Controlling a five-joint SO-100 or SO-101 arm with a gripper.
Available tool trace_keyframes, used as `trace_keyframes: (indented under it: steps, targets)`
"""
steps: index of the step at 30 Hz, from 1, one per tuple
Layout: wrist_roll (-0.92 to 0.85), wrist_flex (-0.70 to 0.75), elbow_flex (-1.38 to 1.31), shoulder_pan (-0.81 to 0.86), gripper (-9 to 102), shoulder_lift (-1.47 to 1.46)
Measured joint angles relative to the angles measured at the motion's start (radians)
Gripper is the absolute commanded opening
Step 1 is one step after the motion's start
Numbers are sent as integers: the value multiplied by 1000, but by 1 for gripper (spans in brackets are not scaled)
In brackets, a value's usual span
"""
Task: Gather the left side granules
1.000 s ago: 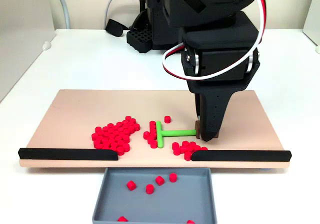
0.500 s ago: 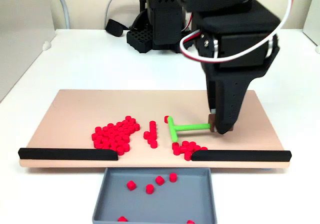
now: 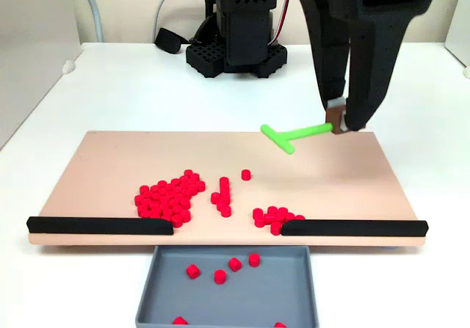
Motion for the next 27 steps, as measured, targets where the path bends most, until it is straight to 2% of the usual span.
trace_keyframes:
  steps: [6, 13, 16, 21, 27]
  targets:
    - [-393, 6, 301, 14, 0, 244]
    - [-1051, 0, 549, 104, 0, 449]
    - [-1241, -14, 588, 152, 0, 488]
    - [-1396, -17, 684, 202, 0, 569]
    - [-1393, -49, 689, 219, 0, 575]
